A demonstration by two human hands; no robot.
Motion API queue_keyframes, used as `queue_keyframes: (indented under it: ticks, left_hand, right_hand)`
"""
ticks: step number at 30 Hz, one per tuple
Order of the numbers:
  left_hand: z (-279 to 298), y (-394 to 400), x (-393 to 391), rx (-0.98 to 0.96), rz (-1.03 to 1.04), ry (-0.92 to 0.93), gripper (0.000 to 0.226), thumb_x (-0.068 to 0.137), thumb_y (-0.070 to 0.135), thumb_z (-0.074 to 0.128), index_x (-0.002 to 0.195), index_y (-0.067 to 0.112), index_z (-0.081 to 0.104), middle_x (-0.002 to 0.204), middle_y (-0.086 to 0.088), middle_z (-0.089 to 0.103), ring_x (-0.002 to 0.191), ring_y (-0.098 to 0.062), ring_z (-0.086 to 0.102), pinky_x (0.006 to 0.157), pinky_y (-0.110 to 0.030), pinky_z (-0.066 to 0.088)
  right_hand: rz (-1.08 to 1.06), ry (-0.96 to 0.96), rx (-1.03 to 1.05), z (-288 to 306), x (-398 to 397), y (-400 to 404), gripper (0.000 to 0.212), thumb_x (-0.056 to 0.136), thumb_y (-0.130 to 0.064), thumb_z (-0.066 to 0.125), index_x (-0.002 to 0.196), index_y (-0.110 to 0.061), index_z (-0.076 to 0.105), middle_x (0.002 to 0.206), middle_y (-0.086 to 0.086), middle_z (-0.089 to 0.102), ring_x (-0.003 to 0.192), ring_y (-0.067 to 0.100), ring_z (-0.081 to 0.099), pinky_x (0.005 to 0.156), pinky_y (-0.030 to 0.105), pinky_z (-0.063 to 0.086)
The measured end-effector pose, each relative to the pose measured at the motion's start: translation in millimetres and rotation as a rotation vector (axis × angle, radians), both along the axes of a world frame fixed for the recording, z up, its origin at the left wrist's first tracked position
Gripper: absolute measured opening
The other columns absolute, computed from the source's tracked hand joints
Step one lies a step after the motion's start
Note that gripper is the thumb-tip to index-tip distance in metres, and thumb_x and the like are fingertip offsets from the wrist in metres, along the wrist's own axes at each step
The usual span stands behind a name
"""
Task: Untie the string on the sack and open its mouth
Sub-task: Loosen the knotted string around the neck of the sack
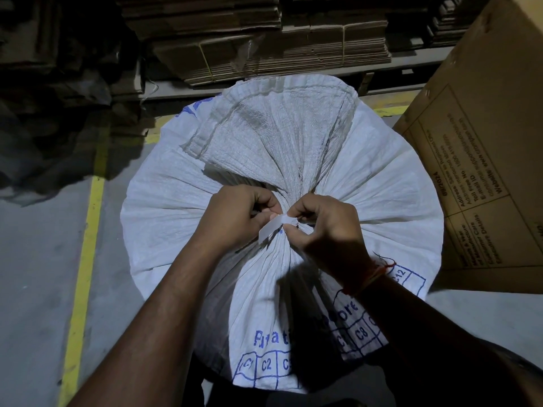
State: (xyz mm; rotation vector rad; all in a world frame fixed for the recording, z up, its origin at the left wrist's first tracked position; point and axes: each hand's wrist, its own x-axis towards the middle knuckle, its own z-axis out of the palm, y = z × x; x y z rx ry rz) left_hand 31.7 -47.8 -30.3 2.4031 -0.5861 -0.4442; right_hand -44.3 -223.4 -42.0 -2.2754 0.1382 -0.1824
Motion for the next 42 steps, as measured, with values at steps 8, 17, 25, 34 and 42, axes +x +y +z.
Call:
queue_keyframes:
  ticks: [8,17,25,34,42]
  left_hand:
    - [0,-2,-1,0.004,0.011,-0.002,0.007,0.087,0.023,0.076,0.088,0.030,0.079,0.078,0.014,0.076,0.077,-0.004,0.070,0.074,-0.032,0.057]
    - [1,-3,-2,0.014,0.005,-0.007,0.007,0.088,0.024,0.076,0.088,0.030,0.079,0.078,0.014,0.076,0.076,-0.001,0.068,0.070,-0.026,0.052]
    - [2,-4,-6,0.017,0.015,-0.001,0.007,0.087,0.024,0.076,0.087,0.030,0.079,0.078,0.014,0.076,0.076,-0.002,0.068,0.068,-0.024,0.047]
    - [1,-3,-9,-0.025,0.038,0.040,0.012,0.087,0.017,0.075,0.088,0.028,0.081,0.076,0.012,0.076,0.072,-0.003,0.069,0.072,-0.028,0.055]
    - [1,9,0,-0.042,0.023,0.051,0.006,0.086,0.021,0.079,0.091,0.026,0.080,0.084,0.011,0.079,0.084,-0.003,0.072,0.083,-0.036,0.059]
  right_hand:
    - [-0.003,0.006,0.036,-2,1,0,0.013,0.070,-0.019,0.083,0.079,-0.018,0.074,0.073,-0.007,0.073,0.072,0.010,0.070,0.071,0.038,0.060]
    - [-0.017,-0.015,0.008,-5,-1,2,0.012,0.070,-0.021,0.080,0.078,-0.018,0.072,0.072,-0.005,0.071,0.071,0.016,0.069,0.068,0.041,0.058]
    - [-0.048,-0.036,-0.025,-9,-6,5,0.012,0.070,-0.023,0.079,0.078,-0.019,0.070,0.072,-0.005,0.071,0.072,0.014,0.069,0.068,0.040,0.057]
    - [-0.052,-0.030,-0.028,-9,-7,6,0.012,0.071,-0.022,0.080,0.079,-0.020,0.071,0.074,-0.008,0.071,0.075,0.012,0.068,0.071,0.038,0.057]
    - [-0.036,-0.034,-0.020,-7,-8,3,0.013,0.071,-0.018,0.082,0.080,-0.020,0.074,0.075,-0.008,0.073,0.076,0.011,0.068,0.073,0.037,0.057]
